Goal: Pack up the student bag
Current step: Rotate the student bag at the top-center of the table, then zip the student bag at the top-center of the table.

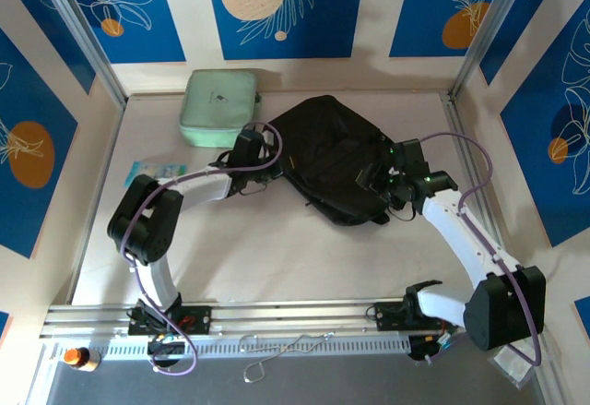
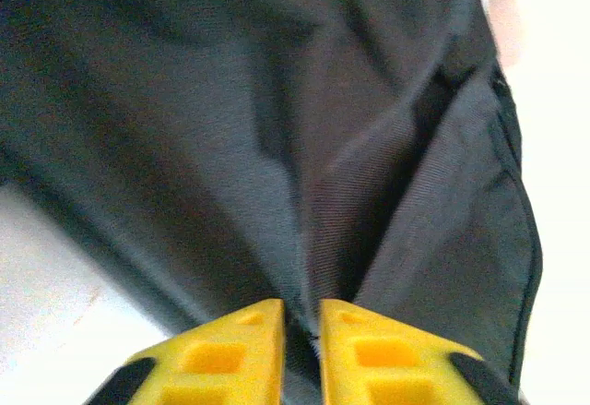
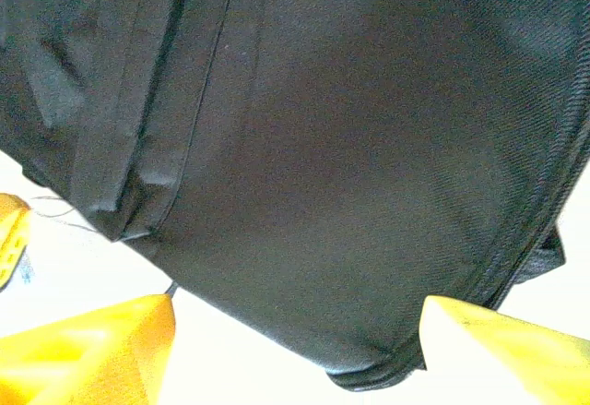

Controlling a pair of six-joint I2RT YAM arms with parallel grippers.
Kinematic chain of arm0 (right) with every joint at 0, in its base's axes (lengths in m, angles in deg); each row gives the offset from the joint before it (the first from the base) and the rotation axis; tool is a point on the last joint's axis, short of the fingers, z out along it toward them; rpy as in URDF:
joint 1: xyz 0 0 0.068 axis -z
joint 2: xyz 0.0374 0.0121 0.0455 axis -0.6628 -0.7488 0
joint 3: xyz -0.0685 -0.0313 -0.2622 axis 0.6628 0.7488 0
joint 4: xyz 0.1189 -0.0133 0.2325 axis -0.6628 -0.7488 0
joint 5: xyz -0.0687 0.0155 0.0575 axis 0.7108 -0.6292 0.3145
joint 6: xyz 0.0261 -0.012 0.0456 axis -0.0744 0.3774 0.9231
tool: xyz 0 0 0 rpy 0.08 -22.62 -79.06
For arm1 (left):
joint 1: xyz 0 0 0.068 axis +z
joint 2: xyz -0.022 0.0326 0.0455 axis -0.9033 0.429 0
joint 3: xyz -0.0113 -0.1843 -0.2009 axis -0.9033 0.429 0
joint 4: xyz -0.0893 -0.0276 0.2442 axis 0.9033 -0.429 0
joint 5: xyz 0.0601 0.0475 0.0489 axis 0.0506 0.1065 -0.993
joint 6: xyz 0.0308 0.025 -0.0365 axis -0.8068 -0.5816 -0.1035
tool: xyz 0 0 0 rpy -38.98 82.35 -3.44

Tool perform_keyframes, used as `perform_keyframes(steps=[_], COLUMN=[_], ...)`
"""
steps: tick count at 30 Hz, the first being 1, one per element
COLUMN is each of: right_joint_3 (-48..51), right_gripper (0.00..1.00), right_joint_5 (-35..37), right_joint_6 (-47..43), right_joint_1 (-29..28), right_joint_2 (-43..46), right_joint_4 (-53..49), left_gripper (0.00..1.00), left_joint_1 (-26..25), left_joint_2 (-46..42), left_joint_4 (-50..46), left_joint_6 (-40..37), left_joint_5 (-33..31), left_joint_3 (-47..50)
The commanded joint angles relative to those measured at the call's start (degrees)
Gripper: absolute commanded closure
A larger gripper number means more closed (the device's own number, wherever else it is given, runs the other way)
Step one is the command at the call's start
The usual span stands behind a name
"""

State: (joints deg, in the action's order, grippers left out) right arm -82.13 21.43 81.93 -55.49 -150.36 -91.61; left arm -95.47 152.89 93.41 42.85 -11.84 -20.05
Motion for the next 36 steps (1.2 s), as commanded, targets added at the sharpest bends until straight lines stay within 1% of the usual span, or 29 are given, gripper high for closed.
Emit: perform_keyframes(steps=[1,3,6,9,15,17,20,24,27,34,35,36], right_joint_3=[-1.7,-1.8,-1.8,-1.4,-0.7,-0.6,-0.4,-0.1,0.0,0.4,0.5,0.5], right_gripper=[0.29,0.29,0.29,0.29,0.29,0.29,0.29,0.29,0.3,0.3,0.3,0.3], right_joint_5=[-1.5,-1.7,-1.9,-2.0,-2.1,-2.1,-2.1,-2.8,-3.1,-3.5,-3.6,-3.6], right_joint_6=[2.1,2.3,2.5,2.8,3.3,3.3,3.4,3.6,3.9,5.1,5.4,5.9], right_joint_1=[-1.4,-1.9,-2.4,-2.8,-3.0,-3.0,-3.0,-3.0,-3.2,-4.8,-5.3,-5.8], right_joint_2=[-0.8,-1.2,-1.6,-1.6,-1.3,-1.2,-1.1,-1.3,-1.4,-1.6,-1.7,-1.9], right_joint_4=[0.4,0.9,1.2,1.6,2.0,2.1,2.3,2.7,2.8,3.7,3.9,4.1], left_gripper=[0.78,0.73,0.7,0.7,0.69,0.68,0.67,0.75,0.8,0.79,0.82,0.87], left_joint_1=[0.0,0.0,0.0,0.0,0.0,0.0,-0.1,-0.1,0.0,-0.1,-0.1,-0.1], left_joint_2=[-2.9,-2.7,-0.9,1.1,4.6,5.1,5.6,7.5,8.8,9.8,10.0,10.1], left_joint_4=[-1.8,-0.3,0.8,3.1,2.3,0.1,0.9,4.4,4.5,3.6,3.6,3.8], left_joint_6=[2.6,4.5,5.9,7.5,8.7,9.3,9.8,11.0,11.6,11.5,11.5,11.5], left_joint_5=[-5.1,-5.4,-4.2,-2.7,-2.0,-3.3,-4.2,-2.0,-1.4,-1.3,-1.1,-0.8], left_joint_3=[2.6,3.5,2.9,2.3,-0.9,-1.8,-2.1,-3.3,-4.2,-5.1,-5.3,-5.5])
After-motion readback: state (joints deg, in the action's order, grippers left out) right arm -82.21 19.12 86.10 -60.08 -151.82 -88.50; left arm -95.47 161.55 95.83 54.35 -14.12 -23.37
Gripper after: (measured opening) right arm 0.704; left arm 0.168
